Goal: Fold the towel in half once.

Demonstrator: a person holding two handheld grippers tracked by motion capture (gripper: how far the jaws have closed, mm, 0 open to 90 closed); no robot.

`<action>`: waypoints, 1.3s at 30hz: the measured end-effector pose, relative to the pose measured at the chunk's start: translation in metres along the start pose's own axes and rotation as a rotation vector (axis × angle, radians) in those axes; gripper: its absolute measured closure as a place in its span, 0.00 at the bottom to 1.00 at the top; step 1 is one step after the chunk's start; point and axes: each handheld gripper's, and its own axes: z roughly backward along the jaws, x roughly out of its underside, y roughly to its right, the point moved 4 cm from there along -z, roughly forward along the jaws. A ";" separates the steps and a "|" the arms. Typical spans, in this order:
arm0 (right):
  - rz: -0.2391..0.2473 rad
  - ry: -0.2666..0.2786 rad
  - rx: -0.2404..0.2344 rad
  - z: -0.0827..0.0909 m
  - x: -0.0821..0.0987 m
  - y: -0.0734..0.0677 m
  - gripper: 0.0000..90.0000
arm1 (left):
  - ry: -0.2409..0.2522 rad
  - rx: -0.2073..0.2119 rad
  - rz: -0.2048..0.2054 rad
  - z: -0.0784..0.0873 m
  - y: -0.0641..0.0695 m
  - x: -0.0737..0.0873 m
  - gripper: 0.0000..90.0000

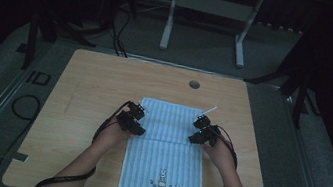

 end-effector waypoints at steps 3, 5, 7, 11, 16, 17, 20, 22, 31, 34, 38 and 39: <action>-0.001 -0.002 -0.003 -0.001 -0.002 -0.003 0.75 | -0.012 0.002 -0.017 0.002 0.000 0.004 0.70; 0.011 -0.007 0.000 -0.001 -0.002 -0.006 0.75 | -0.020 0.001 -0.026 0.003 0.001 0.006 0.70; 0.009 -0.014 -0.007 -0.001 -0.001 -0.008 0.75 | -0.027 0.003 -0.033 0.004 0.002 0.008 0.70; 0.017 -0.027 -0.009 0.000 0.000 -0.014 0.74 | -0.037 0.002 -0.045 0.006 0.003 0.012 0.70; 0.024 -0.003 -0.007 0.008 -0.004 -0.012 0.67 | -0.021 0.007 -0.020 0.013 -0.003 0.009 0.64; 0.017 0.011 0.002 0.012 -0.006 -0.009 0.67 | -0.013 -0.009 -0.013 0.015 -0.007 0.006 0.60; 0.003 0.037 0.027 0.021 -0.015 0.003 0.67 | 0.014 -0.053 0.014 0.020 -0.019 -0.005 0.52; -0.028 0.045 0.037 0.025 -0.022 0.013 0.67 | 0.029 -0.065 0.043 0.020 -0.030 -0.013 0.51; -0.149 -0.006 0.086 0.017 -0.052 0.049 0.63 | 0.083 -0.090 0.093 0.006 -0.054 -0.045 0.51; -0.185 -0.005 0.080 0.008 -0.058 0.056 0.61 | 0.080 -0.107 0.092 -0.001 -0.061 -0.051 0.51; -0.214 -0.017 0.085 -0.004 -0.059 0.064 0.59 | 0.069 -0.120 0.141 -0.010 -0.072 -0.051 0.51; -0.230 -0.019 0.086 -0.007 -0.059 0.066 0.60 | 0.076 -0.117 0.151 -0.012 -0.074 -0.051 0.51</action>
